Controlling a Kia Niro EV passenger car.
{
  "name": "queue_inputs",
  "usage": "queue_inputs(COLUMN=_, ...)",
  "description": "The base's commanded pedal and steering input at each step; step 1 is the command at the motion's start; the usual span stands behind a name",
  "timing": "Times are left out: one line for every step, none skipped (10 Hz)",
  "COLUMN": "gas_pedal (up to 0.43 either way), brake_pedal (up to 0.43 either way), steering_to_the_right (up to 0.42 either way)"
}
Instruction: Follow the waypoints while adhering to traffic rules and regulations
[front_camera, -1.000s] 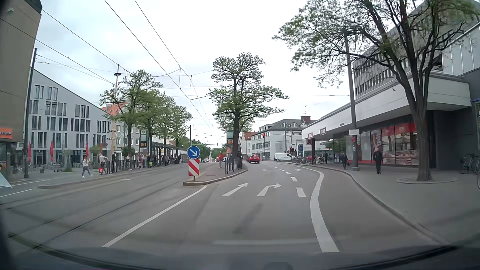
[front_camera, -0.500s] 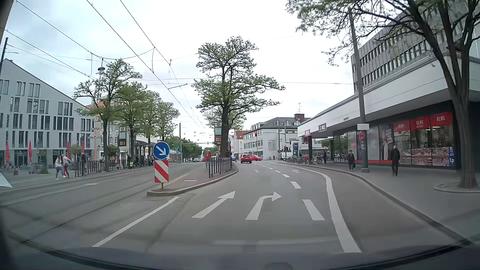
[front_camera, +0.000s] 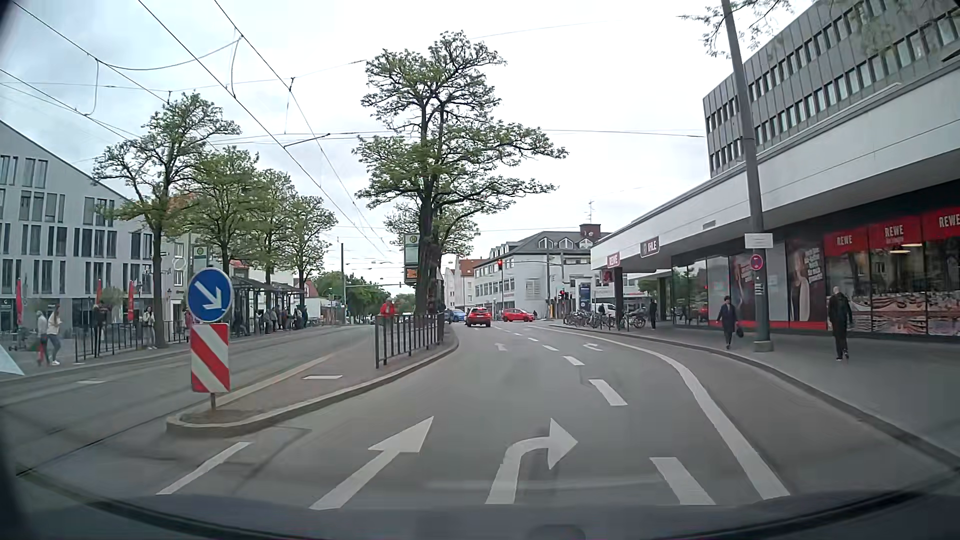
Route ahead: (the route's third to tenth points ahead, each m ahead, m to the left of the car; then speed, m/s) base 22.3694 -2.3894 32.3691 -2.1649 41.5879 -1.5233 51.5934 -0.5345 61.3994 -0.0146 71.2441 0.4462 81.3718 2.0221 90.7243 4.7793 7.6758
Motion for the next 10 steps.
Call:
queue_inputs(gas_pedal=0.118, brake_pedal=0.000, steering_to_the_right=0.013)
queue_inputs(gas_pedal=0.118, brake_pedal=0.000, steering_to_the_right=0.012)
queue_inputs(gas_pedal=0.118, brake_pedal=0.000, steering_to_the_right=0.010)
queue_inputs(gas_pedal=0.118, brake_pedal=0.000, steering_to_the_right=0.009)
queue_inputs(gas_pedal=0.118, brake_pedal=0.000, steering_to_the_right=0.007)
queue_inputs(gas_pedal=0.118, brake_pedal=0.000, steering_to_the_right=0.005)
queue_inputs(gas_pedal=0.118, brake_pedal=0.000, steering_to_the_right=0.004)
queue_inputs(gas_pedal=0.118, brake_pedal=0.000, steering_to_the_right=0.000)
queue_inputs(gas_pedal=0.118, brake_pedal=0.000, steering_to_the_right=-0.005)
queue_inputs(gas_pedal=0.118, brake_pedal=0.000, steering_to_the_right=-0.009)
